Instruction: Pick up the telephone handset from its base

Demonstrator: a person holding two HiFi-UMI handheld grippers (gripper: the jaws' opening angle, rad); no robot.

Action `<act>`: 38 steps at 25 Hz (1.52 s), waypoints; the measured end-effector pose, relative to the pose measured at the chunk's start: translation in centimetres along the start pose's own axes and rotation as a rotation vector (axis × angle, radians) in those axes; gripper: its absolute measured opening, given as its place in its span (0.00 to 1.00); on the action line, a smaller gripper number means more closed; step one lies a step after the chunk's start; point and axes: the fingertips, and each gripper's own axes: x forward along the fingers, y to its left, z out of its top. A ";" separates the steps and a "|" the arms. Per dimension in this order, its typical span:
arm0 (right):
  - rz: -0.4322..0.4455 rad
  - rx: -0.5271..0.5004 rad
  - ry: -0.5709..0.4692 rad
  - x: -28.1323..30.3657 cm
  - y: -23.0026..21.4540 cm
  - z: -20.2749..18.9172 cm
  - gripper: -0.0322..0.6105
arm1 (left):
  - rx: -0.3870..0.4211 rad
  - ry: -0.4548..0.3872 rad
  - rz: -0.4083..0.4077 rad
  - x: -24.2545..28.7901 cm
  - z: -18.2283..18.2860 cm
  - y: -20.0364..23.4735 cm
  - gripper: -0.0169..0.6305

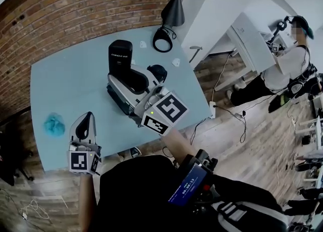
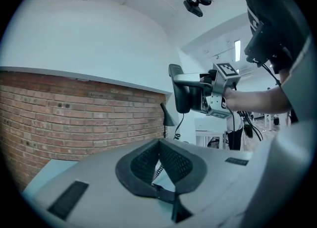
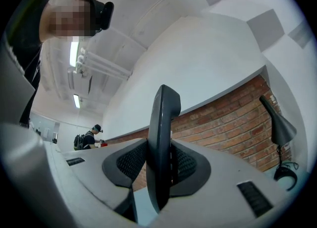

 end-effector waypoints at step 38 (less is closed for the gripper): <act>-0.142 -0.035 0.215 -8.5 0.2 -13.1 0.29 | 0.013 0.020 -0.006 -0.2 -2.7 -3.6 0.05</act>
